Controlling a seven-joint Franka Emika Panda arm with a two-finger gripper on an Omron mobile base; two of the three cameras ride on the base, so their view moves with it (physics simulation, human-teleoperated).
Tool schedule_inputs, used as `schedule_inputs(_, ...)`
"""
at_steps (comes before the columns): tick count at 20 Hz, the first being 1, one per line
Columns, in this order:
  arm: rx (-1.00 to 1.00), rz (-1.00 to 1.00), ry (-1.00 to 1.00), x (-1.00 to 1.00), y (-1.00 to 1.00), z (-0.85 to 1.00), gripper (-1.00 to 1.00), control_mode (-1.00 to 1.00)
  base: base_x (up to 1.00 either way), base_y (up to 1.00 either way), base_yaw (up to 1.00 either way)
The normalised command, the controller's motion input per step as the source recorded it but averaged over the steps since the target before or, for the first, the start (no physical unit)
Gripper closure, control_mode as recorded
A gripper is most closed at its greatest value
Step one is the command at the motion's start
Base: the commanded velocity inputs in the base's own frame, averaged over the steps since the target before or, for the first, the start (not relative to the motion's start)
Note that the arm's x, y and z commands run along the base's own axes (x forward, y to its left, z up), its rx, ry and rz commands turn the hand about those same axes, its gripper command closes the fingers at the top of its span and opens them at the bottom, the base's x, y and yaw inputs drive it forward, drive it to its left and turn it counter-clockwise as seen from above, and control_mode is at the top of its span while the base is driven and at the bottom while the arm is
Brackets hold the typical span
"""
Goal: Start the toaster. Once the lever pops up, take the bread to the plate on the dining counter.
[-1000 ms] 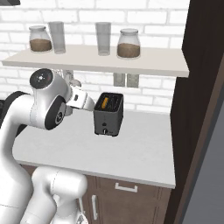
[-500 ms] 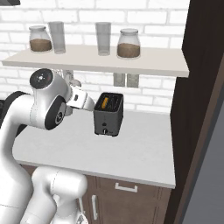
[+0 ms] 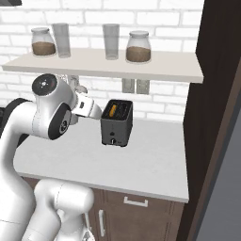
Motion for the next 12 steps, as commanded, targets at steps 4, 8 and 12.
schedule_inputs(4,0.0,0.0,0.0,0.0,0.0,0.0,-1.0,-1.0,0.0,0.0,0.0)
schedule_inputs(8,0.0,0.0,0.0,0.0,0.0,0.0,-1.0,-1.0,0.0,0.0,0.0)
schedule_inputs(12,0.0,0.0,0.0,0.0,0.0,0.0,-1.0,-1.0,0.0,0.0,0.0)
